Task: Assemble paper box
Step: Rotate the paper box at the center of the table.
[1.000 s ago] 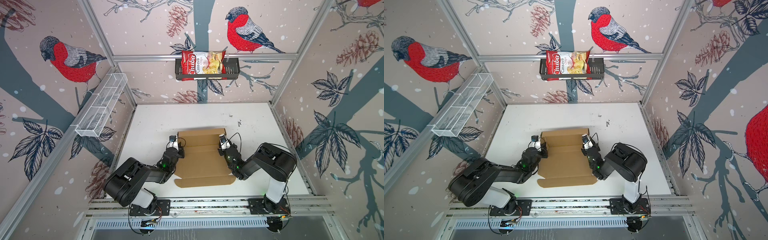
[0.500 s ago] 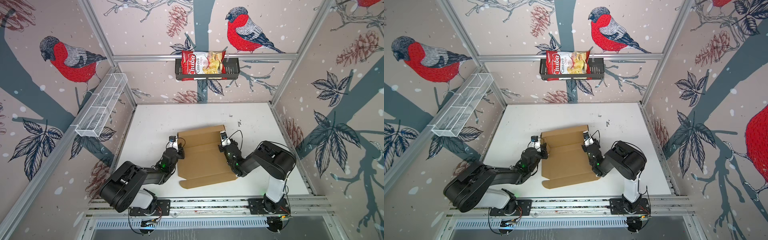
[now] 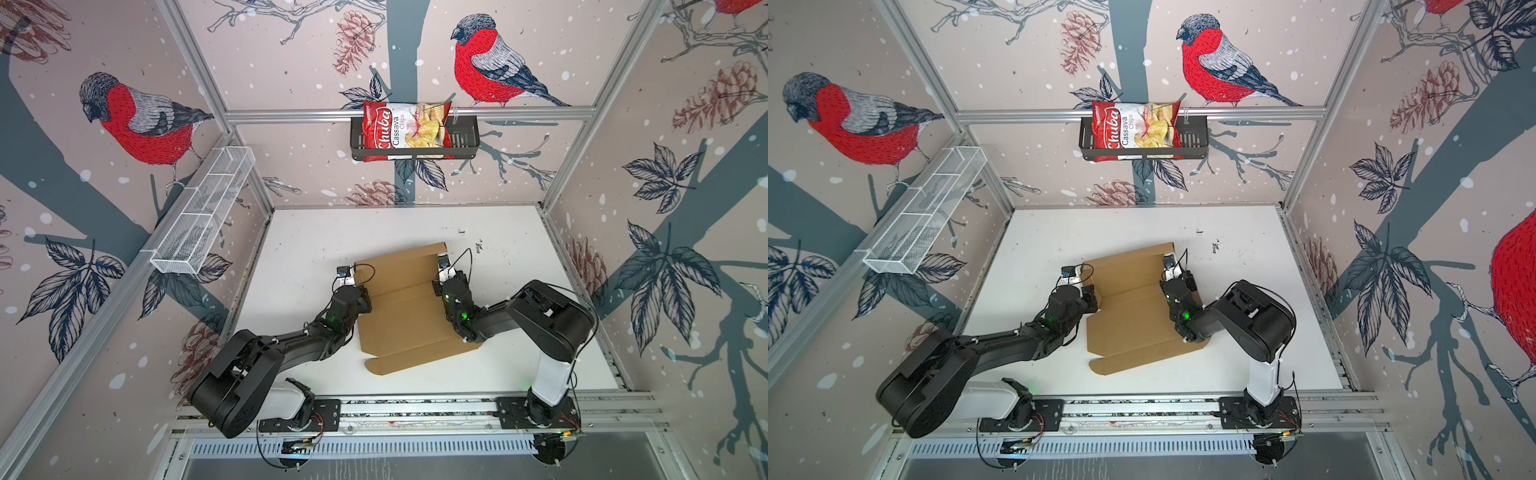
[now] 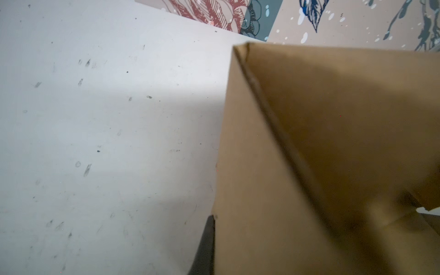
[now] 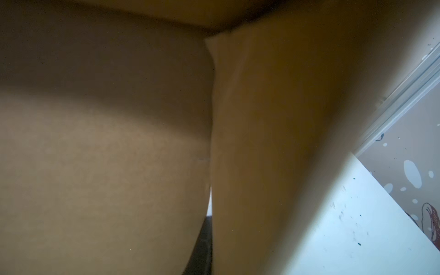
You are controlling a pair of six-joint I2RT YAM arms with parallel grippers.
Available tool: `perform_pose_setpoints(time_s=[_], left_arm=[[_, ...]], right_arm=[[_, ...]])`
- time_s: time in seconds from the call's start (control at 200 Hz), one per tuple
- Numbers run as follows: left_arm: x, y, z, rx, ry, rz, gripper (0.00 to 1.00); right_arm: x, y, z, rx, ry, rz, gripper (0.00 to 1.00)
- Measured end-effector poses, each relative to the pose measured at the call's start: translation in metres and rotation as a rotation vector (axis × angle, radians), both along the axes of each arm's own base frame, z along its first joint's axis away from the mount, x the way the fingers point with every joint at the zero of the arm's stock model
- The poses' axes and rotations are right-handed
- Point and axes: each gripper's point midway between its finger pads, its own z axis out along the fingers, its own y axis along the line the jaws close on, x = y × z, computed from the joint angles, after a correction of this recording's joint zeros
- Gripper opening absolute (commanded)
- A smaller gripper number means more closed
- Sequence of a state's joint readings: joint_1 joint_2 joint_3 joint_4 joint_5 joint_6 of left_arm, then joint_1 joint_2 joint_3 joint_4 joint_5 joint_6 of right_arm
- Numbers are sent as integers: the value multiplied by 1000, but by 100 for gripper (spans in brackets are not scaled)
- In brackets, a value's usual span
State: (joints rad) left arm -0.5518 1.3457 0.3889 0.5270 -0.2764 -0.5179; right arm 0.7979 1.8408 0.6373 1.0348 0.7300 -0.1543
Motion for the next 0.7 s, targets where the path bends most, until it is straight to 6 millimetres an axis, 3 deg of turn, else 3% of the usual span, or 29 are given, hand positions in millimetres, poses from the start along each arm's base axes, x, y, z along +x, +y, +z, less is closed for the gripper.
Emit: perform_pose_setpoints(time_s=[0.35, 0.7], left_arm=[[-1, 13, -6, 33, 226, 150, 0], [23, 17, -24, 132, 430, 163, 0]], right_arm=[[-5, 17, -7, -65, 268, -29, 14], [-35, 21, -12, -71, 555, -73, 16]])
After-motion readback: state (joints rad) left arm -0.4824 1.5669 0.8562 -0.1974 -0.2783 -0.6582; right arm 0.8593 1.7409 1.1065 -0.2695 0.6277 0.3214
